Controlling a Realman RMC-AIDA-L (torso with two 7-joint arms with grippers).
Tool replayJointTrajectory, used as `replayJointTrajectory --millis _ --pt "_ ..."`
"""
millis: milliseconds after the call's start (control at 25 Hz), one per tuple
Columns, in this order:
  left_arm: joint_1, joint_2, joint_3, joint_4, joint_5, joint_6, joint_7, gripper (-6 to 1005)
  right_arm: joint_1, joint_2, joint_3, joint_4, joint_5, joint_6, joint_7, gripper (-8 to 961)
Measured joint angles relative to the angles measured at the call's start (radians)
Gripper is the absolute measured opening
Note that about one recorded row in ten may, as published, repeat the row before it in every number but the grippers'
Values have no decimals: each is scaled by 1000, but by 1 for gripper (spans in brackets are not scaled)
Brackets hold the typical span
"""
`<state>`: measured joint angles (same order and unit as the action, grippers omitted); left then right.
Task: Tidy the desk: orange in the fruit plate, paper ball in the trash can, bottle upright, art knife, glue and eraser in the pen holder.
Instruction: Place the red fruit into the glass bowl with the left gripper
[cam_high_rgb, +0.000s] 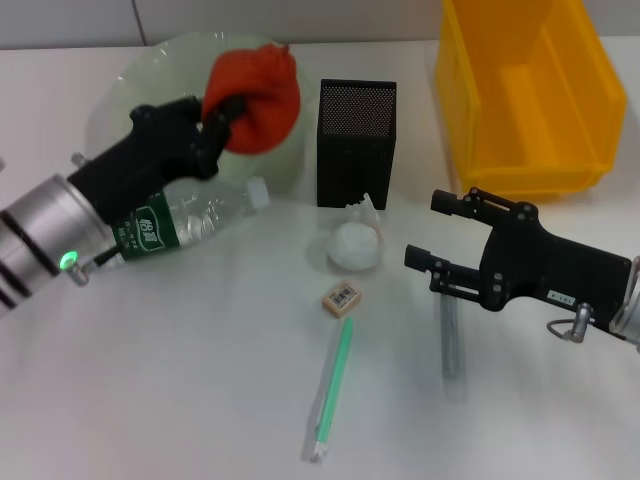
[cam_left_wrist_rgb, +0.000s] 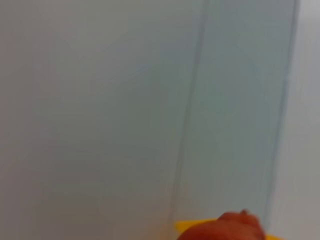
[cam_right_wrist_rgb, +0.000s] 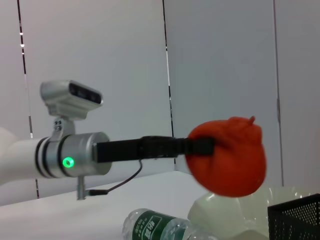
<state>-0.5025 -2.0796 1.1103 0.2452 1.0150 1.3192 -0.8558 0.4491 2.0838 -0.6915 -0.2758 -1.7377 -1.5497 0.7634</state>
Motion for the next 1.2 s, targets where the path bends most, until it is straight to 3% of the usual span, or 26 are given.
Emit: replayJointTrajectory --millis 360,760,1120,1200 --pt "-105 -1 -3 -43 -102 -297 13 59 -28 2 14 5 1 -2 -7 742" --pt "-115 0 -2 -49 -158 -384 9 57 -36 1 28 6 1 -7 -7 743" --pt "-117 0 4 -49 -161 -370 1 444 -30 -1 36 1 1 0 -7 743" --pt "-115 0 4 -48 -160 -350 -4 597 -29 -1 54 1 1 0 -7 743"
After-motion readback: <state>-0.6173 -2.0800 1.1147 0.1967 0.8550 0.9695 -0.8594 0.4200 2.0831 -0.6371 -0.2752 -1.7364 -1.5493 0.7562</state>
